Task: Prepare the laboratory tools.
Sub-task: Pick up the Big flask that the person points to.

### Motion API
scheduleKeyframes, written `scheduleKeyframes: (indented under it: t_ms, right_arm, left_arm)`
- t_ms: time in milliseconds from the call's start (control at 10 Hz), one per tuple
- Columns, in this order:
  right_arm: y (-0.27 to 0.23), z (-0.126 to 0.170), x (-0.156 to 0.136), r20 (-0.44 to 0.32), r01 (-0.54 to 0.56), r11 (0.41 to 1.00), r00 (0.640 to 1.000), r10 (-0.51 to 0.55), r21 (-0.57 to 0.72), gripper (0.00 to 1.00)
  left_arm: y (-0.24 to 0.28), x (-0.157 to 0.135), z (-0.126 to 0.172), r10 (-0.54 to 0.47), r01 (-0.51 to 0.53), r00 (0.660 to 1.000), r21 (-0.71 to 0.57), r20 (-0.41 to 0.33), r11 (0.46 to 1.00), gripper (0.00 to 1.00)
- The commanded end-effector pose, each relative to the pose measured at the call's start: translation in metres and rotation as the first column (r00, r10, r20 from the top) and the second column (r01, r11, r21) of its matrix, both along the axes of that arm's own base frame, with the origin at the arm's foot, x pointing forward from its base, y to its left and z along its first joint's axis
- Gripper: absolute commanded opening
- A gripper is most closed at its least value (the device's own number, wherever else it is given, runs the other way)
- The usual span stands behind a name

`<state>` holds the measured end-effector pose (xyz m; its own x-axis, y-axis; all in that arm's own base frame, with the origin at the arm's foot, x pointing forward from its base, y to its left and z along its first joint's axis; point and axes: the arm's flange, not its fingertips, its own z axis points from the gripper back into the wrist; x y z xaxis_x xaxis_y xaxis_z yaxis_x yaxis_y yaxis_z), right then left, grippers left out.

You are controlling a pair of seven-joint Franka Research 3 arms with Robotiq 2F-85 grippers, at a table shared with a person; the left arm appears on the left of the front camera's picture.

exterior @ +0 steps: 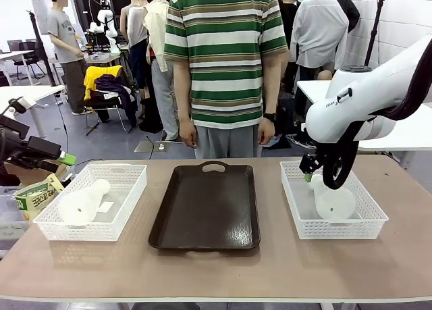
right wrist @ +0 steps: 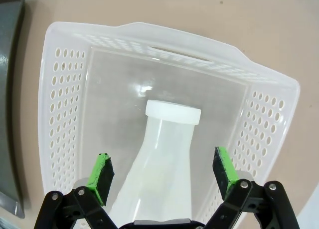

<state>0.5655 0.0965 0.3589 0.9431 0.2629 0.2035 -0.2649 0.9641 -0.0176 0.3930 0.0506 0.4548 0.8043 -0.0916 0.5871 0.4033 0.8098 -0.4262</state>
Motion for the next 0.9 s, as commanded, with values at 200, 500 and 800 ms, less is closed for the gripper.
scheduleKeyframes:
  t_ms: [200, 500, 800]
  right_arm:
    - [0.005, -0.007, 0.003, -0.020, 0.031, 0.999, 0.999, -0.032, -0.041, 1.00]
    - [0.009, -0.023, 0.016, -0.045, 0.100, 0.994, 0.994, -0.102, -0.052, 1.00]
    - [0.016, -0.033, 0.023, -0.065, 0.133, 0.989, 0.988, -0.137, -0.069, 1.00]
  left_arm:
    - [0.002, 0.001, -0.003, -0.017, 0.017, 1.000, -0.014, 0.017, 1.000, 1.00]
    - [0.002, 0.001, -0.003, -0.017, 0.017, 1.000, -0.014, 0.017, 1.000, 1.00]
    - [0.002, 0.001, -0.003, -0.017, 0.017, 1.000, -0.014, 0.017, 1.000, 1.00]
